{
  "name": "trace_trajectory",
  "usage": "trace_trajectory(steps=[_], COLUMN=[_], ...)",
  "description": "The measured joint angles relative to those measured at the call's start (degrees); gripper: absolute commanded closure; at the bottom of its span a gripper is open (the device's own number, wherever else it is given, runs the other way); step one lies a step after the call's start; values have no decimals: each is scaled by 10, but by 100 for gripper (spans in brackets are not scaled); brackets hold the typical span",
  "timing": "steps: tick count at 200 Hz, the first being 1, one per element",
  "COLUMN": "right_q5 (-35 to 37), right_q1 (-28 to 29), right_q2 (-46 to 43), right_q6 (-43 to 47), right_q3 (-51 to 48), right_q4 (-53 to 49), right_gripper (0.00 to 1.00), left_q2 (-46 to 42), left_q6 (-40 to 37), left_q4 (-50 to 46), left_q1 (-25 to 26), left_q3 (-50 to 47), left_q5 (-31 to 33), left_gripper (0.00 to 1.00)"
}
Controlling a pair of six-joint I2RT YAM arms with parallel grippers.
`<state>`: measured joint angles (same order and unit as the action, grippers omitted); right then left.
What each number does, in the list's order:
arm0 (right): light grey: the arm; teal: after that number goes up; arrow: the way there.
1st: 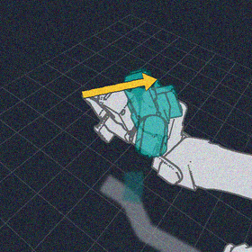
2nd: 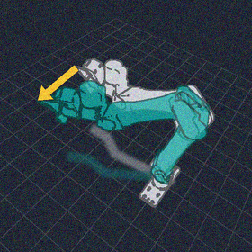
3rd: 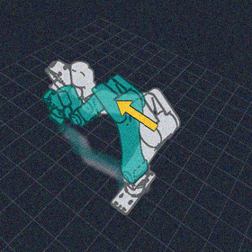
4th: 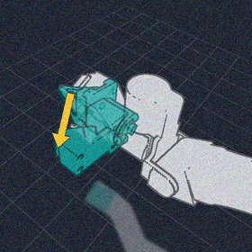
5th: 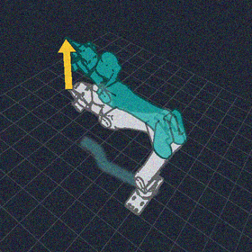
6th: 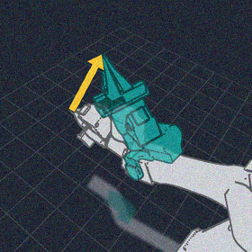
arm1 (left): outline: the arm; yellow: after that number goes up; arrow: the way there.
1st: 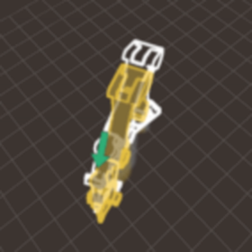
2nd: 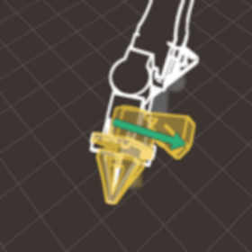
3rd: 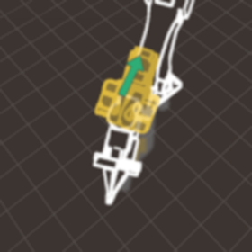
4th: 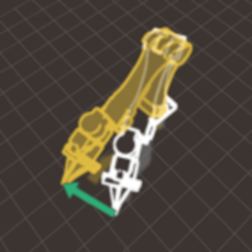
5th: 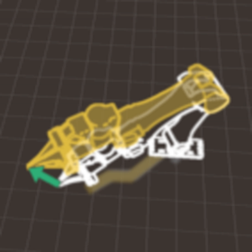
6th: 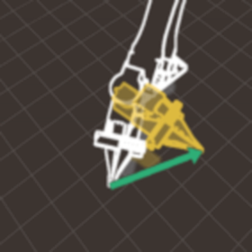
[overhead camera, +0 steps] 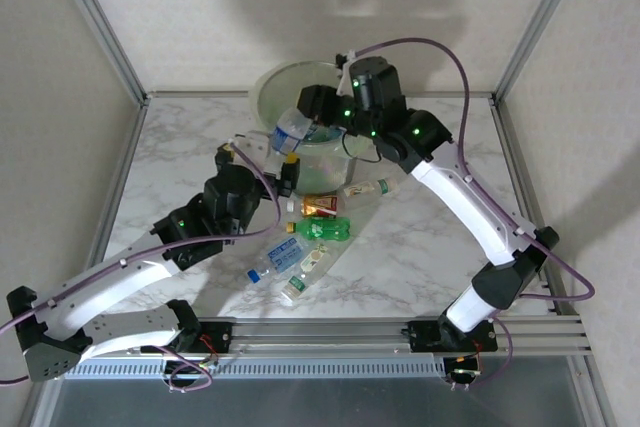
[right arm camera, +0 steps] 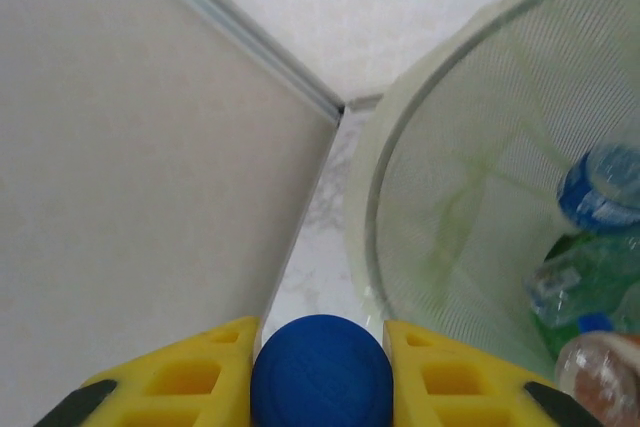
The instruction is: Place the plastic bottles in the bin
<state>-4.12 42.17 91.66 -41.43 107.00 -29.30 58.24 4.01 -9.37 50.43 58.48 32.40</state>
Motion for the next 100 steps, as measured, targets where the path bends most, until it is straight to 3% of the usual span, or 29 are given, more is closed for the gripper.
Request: trace_trajectory(steps=[45, 100], right_q5=[5, 6], right_q1=[-83, -105], right_q2=[17, 123], right_q6=[-31, -53], right_q3=[15, 73], right_q4=[55, 76], right_gripper=[75, 75], left_q2=[-72, -113], left_q6=[107, 205], left_q4=[-24, -45], left_q1=[-76, -149], left_q3=[-1, -34], left_q5=[-38, -119], left_gripper=[0, 3])
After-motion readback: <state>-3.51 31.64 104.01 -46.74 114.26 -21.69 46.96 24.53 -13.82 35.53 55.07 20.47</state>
